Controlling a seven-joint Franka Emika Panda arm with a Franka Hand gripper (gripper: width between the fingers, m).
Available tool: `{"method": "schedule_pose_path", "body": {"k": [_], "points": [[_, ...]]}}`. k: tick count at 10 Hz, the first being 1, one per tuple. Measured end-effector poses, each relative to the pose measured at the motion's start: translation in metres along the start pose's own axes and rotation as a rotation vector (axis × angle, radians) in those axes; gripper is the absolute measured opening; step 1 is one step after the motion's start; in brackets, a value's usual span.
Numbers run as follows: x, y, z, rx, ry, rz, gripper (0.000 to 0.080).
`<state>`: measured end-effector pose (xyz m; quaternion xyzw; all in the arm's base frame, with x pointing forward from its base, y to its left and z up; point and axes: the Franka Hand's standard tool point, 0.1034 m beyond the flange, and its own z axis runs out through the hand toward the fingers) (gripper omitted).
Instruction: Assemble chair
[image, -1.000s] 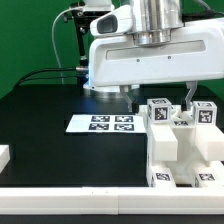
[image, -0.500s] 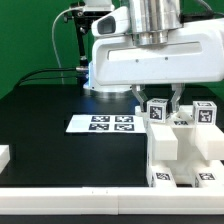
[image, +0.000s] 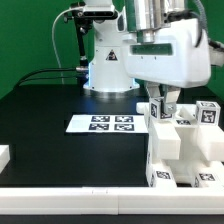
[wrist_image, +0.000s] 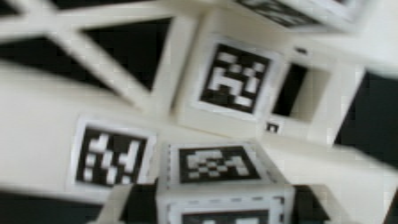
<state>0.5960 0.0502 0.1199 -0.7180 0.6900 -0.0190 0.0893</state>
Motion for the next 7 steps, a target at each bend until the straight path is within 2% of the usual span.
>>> {"method": "schedule_pose_path", "body": {"k": [1, 3, 4, 5, 6, 7], "points": [[0.0017, 0.0042, 0.0018, 0.010, -0.011, 0.094, 0.0281], [0.0028, 0.0048, 0.0025, 0.009, -0.011, 0.116, 0.0281], [0.0029, 0.0051, 0.0028, 0.008, -0.011, 0.098, 0.0377], [0.0029, 0.0052, 0.0030, 0.008, -0.011, 0.067, 0.0377], [0.0028, 0.0056, 0.0034, 0.007, -0.014, 0.070, 0.0580], [0.0048, 0.0063, 0.0030, -0.008, -0.022, -0.099, 0.0580]]}}
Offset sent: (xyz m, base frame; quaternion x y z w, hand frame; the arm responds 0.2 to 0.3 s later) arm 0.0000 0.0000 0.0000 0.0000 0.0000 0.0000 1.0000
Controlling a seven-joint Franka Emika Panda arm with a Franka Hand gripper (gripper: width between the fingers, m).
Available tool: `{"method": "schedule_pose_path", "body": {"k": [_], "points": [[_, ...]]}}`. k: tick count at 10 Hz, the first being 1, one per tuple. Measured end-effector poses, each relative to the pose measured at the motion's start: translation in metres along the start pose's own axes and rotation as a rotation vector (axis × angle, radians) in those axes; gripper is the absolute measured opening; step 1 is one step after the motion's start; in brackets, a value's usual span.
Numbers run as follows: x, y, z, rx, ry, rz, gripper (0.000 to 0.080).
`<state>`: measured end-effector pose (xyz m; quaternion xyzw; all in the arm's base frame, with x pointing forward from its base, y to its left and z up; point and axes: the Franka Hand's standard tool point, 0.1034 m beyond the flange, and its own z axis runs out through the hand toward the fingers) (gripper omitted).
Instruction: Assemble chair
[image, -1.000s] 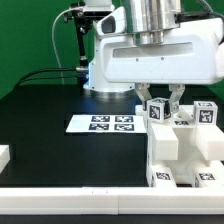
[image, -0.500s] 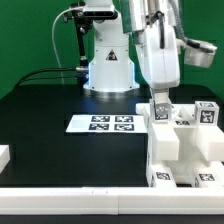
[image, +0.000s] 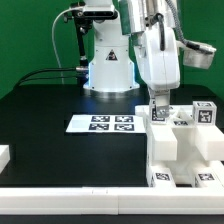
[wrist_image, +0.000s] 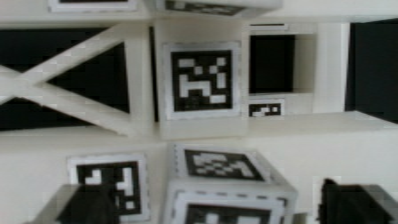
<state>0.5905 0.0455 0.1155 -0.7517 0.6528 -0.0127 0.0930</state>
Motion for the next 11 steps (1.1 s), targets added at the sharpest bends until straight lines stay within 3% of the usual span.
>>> {"method": "schedule_pose_path", "body": {"k": [1, 2, 5, 6, 7, 8, 9, 10, 11], "points": [[0.0058, -0.0023, -0.0023, -0.007, -0.011, -0.225, 0.0634], [0.0055, -0.0016, -0.0029, -0.032, -0.038, -0.338, 0.0634], [0.0066, -0.0021, -0.0024, -0.027, -0.034, -0.496, 0.0648], [0.0048, -0.0009, -0.0019, -0.041, -0.033, -0.631, 0.0648], [-0.0018, 0.0002, 0.0006, -0.072, -0.031, -0.879, 0.0648], [-0.0016, 0.0009, 0.0024, -0.071, -0.037, -0.953, 0.0648], [-0.0011, 0.0008, 0.0023, -0.071, -0.035, -0.925, 0.0525], [-0.0014, 0.0009, 0.0024, -0.072, -0.035, -0.924, 0.0525], [-0.0015, 0.0010, 0.0026, -0.072, -0.034, -0.887, 0.0331]]}}
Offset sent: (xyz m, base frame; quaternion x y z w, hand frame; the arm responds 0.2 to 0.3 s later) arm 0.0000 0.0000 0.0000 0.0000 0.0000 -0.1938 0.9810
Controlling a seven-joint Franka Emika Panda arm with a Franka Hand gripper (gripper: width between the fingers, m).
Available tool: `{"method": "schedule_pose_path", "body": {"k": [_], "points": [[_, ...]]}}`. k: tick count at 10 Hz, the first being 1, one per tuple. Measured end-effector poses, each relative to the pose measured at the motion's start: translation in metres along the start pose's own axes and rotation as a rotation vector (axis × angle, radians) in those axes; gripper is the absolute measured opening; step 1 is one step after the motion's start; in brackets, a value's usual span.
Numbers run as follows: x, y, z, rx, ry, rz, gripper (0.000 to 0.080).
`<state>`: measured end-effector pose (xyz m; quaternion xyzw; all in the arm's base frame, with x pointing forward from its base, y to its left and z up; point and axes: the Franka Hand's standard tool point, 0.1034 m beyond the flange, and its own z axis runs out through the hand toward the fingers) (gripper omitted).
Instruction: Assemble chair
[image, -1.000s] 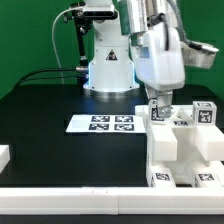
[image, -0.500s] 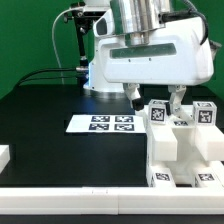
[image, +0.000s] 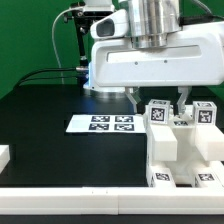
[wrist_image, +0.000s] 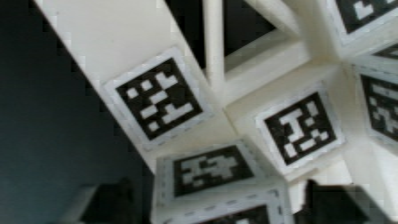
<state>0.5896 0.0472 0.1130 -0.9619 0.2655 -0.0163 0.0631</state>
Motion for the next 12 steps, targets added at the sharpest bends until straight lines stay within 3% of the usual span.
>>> {"method": "schedule_pose_path", "body": {"k": [1, 2, 6, 7, 9, 11, 12], "points": [[-0.0002, -0.0002, 0.0001, 0.000, 0.000, 0.085, 0.0331], [-0.0003, -0.0003, 0.0002, 0.001, -0.001, 0.143, 0.0278], [0.0000, -0.0044, -0.0012, 0.005, 0.002, 0.636, 0.0278], [0.0003, -0.0081, -0.0017, 0.016, 0.017, 0.851, 0.0278], [0.0015, -0.0082, 0.0003, 0.065, 0.043, 1.186, 0.0278], [0.0008, -0.0079, 0.0012, 0.074, 0.032, 1.270, 0.0278], [0.0006, -0.0081, 0.0014, 0.073, 0.033, 1.235, 0.0367]]}}
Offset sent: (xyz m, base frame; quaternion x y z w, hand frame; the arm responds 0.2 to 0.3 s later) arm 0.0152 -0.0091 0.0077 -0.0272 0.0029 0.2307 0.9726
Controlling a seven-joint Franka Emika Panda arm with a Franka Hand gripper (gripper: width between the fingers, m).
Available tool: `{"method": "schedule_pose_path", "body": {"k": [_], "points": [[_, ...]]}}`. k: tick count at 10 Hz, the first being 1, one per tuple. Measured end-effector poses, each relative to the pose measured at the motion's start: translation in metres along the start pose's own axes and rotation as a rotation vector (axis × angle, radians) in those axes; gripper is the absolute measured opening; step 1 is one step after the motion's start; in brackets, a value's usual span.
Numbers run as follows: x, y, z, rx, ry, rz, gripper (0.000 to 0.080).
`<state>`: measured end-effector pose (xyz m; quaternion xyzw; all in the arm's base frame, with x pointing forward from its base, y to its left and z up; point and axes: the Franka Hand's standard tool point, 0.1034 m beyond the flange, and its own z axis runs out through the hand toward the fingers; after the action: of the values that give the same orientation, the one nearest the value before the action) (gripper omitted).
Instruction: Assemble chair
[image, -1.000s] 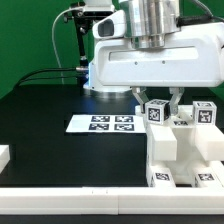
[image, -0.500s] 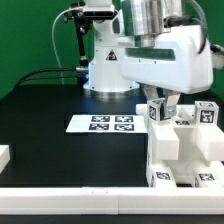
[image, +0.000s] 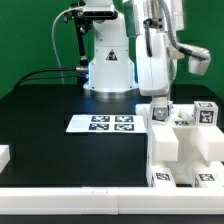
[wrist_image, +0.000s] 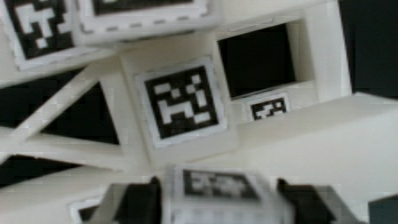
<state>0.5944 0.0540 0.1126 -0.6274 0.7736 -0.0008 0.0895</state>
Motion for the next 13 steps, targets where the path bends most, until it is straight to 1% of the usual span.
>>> {"method": "schedule_pose_path", "body": {"k": [1, 2, 3, 4, 5, 6, 7, 8, 9, 10, 11, 12, 13], "points": [[0.0001, 0.0001, 0.0000, -0.001, 0.000, -0.049, 0.0506], [0.0010, 0.0012, -0.0004, -0.020, -0.006, -0.173, 0.0604], [0.0030, -0.0013, -0.0026, -0.026, -0.013, -0.348, 0.0604], [0.0053, -0.0024, -0.0042, -0.038, -0.023, -0.542, 0.0640], [0.0055, -0.0003, -0.0036, -0.049, -0.027, -0.618, 0.0647], [0.0055, -0.0006, -0.0034, -0.047, -0.027, -0.649, 0.0647], [0.0059, -0.0007, -0.0034, -0.046, -0.029, -0.750, 0.0648], [0.0063, 0.0008, -0.0021, -0.059, -0.027, -0.836, 0.0648], [0.0064, 0.0037, 0.0025, -0.104, -0.021, -0.983, 0.0648], [0.0054, 0.0023, 0.0032, -0.100, -0.023, -0.947, 0.0648], [0.0055, 0.0028, 0.0036, -0.101, -0.022, -0.929, 0.0533], [0.0057, 0.0031, 0.0041, -0.102, -0.023, -0.931, 0.0398], [0.0056, 0.0032, 0.0042, -0.102, -0.021, -0.900, 0.0398]]}}
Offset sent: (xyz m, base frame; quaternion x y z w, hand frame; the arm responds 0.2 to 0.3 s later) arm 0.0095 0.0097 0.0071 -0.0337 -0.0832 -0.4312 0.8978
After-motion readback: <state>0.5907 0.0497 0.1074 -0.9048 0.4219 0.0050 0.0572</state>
